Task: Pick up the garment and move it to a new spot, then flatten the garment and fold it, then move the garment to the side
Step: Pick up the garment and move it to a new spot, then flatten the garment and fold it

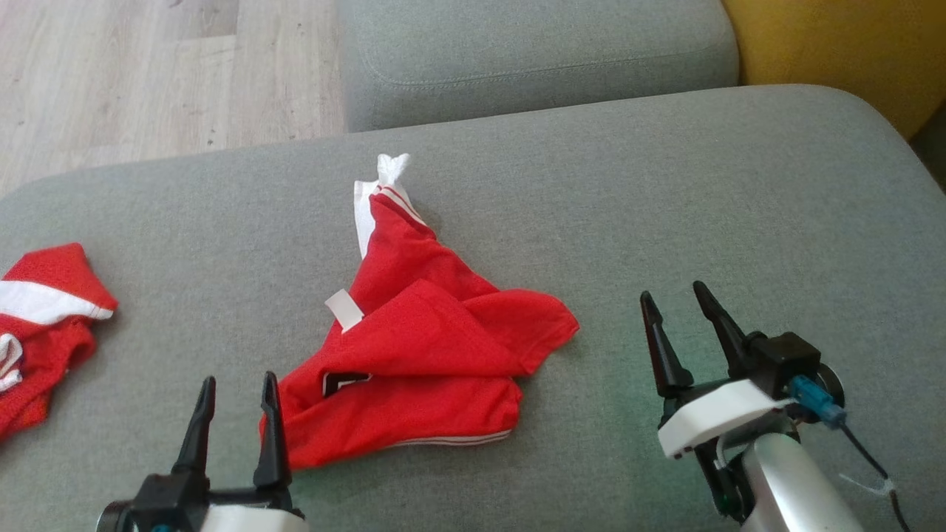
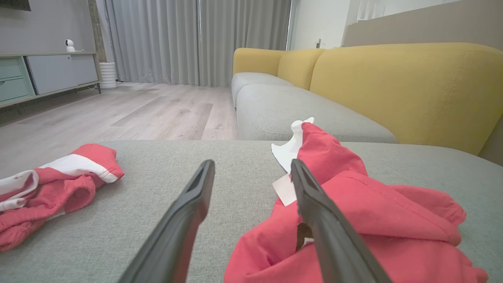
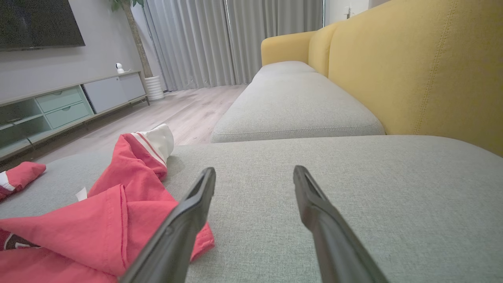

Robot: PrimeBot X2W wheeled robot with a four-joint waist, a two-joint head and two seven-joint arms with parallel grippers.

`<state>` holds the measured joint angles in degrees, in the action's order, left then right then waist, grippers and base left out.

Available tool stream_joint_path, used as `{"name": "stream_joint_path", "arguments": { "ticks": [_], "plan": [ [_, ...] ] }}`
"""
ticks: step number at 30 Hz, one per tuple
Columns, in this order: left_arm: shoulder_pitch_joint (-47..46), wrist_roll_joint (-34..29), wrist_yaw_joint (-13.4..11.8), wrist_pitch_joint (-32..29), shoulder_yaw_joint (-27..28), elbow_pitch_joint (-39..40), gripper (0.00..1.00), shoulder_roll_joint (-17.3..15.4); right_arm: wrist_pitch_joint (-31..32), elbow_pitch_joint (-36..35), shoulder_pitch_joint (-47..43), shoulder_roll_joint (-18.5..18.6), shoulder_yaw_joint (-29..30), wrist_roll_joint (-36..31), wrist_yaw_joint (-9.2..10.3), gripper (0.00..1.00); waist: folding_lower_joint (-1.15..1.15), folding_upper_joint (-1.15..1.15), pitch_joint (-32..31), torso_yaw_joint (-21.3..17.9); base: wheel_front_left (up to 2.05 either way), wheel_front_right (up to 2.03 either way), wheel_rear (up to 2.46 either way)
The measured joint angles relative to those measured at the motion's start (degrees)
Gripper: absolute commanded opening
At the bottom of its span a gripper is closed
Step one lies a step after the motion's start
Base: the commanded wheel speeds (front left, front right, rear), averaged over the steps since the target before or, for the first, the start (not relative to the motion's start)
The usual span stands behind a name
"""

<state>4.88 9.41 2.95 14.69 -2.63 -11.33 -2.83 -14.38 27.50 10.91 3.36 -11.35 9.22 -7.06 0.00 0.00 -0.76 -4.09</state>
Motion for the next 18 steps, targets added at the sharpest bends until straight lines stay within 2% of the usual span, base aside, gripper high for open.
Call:
{"name": "stream_joint_path", "arguments": {
  "ticks": [10,18],
  "plan": [
    [-0.2,-0.4,0.0,0.0,-0.1,-1.3,1.00,0.0,0.0,0.1,0.0,0.0,-0.9,0.5,0.00,1.00,0.00,0.00,0.8,-0.1,0.00,0.00,0.00],
    [-1.5,-0.3,0.1,0.0,-2.3,-2.5,1.00,0.0,0.0,5.3,0.6,0.0,-4.6,0.7,0.00,1.00,0.00,0.00,2.3,3.1,0.00,0.00,0.00]
  ]
}}
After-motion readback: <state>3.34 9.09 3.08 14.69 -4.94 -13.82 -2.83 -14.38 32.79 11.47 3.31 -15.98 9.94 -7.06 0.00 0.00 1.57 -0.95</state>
